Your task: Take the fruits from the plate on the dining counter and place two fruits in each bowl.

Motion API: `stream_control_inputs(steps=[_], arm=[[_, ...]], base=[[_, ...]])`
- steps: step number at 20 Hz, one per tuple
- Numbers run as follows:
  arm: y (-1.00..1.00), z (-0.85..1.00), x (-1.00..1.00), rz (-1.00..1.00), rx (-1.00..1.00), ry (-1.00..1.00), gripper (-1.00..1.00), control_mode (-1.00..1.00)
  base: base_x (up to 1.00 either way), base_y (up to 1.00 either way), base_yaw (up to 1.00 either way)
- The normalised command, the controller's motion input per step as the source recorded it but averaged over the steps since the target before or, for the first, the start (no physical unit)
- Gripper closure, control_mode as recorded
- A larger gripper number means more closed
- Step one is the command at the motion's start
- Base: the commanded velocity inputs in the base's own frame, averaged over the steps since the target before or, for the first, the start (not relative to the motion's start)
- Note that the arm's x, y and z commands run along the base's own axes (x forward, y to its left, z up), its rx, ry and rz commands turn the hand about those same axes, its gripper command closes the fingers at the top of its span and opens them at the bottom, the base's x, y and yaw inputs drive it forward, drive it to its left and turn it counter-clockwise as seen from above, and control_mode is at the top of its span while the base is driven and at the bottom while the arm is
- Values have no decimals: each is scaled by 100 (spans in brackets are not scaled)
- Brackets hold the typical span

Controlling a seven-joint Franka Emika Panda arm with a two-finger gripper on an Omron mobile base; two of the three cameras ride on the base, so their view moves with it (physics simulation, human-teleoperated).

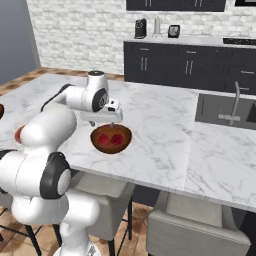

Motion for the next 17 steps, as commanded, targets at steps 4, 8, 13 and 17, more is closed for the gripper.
stream_control_inputs(steps=[4, 8, 13, 17], arm=[[14, 44, -100, 9, 0, -14, -100, -100], [19, 49, -100, 10, 0, -19, -100, -100], [9, 55, -100, 7, 0, -19, -100, -100], [0, 34, -100, 1, 0, -6, -100, -100]], base=[[0, 0, 0], [0, 0, 0], [0, 0, 0], [0, 0, 0]])
